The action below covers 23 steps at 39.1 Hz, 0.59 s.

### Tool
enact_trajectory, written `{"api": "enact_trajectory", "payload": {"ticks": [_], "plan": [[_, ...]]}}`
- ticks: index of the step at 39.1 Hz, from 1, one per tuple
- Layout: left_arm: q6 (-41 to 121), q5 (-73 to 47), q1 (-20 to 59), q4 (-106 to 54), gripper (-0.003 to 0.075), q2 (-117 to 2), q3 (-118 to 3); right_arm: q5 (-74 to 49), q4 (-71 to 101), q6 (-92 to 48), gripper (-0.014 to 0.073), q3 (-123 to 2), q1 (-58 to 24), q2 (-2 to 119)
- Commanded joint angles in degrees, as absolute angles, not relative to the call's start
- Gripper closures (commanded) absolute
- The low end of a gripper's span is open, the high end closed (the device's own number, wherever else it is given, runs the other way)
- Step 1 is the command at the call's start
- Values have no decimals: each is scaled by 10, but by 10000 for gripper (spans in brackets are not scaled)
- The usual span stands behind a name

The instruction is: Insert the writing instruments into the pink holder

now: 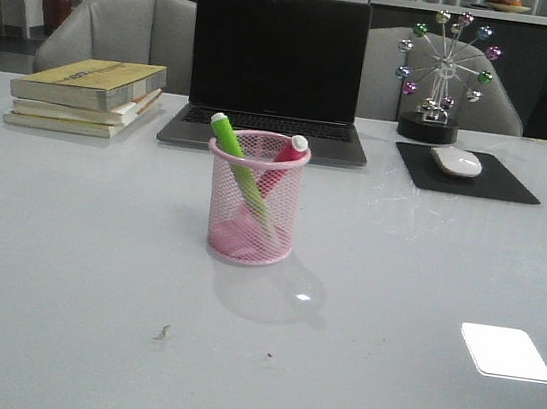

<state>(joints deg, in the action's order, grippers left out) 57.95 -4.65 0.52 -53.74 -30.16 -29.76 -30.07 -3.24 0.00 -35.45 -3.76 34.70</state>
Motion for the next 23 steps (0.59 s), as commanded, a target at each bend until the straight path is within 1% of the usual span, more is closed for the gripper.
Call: {"api": "enact_trajectory", "payload": {"ticks": [1,2,23], "plan": [[577,-17,5,-545,471,-302,-314,-251,-34,0,535,-369,-35,348],[577,-17,5,-545,471,-302,-314,-252,-34,0,547,-369,-35,348],[577,-17,5,-545,471,-302,-314,-256,-33,0,543,-368,-35,348]]}}
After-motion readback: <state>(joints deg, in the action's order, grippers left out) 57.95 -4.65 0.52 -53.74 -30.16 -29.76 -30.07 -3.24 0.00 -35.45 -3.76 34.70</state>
